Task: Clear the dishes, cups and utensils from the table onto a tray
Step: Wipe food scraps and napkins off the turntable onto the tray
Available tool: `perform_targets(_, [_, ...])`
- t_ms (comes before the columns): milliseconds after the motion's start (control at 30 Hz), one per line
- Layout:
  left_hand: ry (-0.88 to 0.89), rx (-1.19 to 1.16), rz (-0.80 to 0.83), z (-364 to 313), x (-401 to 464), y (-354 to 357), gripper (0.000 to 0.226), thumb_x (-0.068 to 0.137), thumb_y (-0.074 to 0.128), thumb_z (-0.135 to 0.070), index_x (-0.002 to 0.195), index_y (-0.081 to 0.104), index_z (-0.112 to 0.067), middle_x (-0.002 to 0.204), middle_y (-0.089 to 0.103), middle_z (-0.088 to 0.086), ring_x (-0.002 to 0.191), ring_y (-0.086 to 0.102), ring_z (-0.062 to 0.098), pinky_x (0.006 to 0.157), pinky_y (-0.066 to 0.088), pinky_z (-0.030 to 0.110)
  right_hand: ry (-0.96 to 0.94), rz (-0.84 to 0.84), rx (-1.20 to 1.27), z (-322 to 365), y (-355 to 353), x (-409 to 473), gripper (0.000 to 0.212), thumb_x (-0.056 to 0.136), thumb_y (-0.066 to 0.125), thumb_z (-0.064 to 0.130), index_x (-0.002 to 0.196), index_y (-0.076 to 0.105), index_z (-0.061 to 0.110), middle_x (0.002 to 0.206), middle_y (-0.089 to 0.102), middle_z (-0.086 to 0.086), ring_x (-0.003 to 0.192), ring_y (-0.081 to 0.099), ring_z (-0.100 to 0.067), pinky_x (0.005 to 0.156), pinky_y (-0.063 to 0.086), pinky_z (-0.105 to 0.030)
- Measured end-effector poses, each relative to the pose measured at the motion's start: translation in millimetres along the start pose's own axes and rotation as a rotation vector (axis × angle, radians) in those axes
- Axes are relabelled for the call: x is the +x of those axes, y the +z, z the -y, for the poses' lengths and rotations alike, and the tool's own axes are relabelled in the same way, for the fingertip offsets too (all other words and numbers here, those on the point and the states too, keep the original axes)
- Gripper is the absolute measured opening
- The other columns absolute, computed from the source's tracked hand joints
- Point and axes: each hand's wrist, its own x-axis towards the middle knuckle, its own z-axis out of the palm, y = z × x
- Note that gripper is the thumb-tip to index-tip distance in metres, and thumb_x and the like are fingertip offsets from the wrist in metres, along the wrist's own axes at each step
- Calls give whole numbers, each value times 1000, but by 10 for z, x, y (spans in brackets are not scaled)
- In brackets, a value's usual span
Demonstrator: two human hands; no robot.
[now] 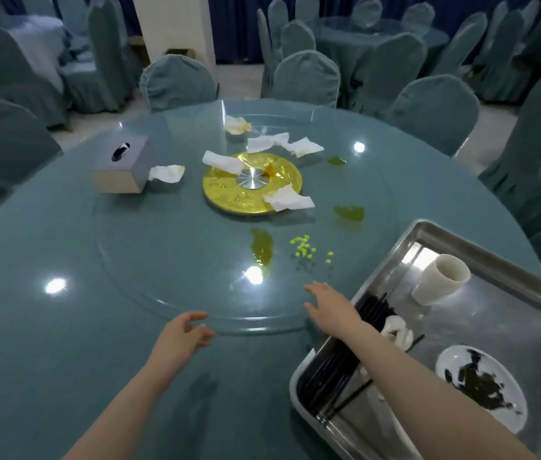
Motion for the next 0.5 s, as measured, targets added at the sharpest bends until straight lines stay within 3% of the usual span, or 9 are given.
perform_targets(100, [33,58,-35,-6,270,-176,22,92,53,-6,112,59,-13,84,72,3,79,68,17,65,46,24,5,-29,-29,78,-89,297,50,98,45,28,145,36,16,155,30,-3,144,22,-18,114,19,-28])
perform_targets(167, [71,147,-62,-59,496,-238,25,90,57,-9,114,61,-14,91,71,5,89,66,21,77,48,31,-1,-60,-28,123,-146,463,48,97,46,28,144,40,19,153,34,-2,141,29,-17,112,22,-27])
perform_targets(267, [128,286,-61,-140,862,-278,35,90,57,-10,124,57,-14,121,64,9,111,59,22,97,41,33,-21,29,-16,183,-82,627,47,97,47,31,144,40,26,154,33,2,141,30,-16,112,23,-27])
perform_targets(367, [192,542,-72,-140,1228,-345,55,90,58,-16,142,41,-14,148,40,8,136,38,23,110,27,31,-12,154,-105,144,79,673,54,97,44,40,149,29,31,160,14,7,147,12,-16,115,19,-33])
perform_targets(500, [73,926,-43,3,1588,-505,72,95,46,-44,153,8,-22,161,-1,6,147,6,29,116,16,48,-13,164,-43,-60,96,695,56,96,48,41,148,29,34,158,9,17,146,5,-5,116,18,-30])
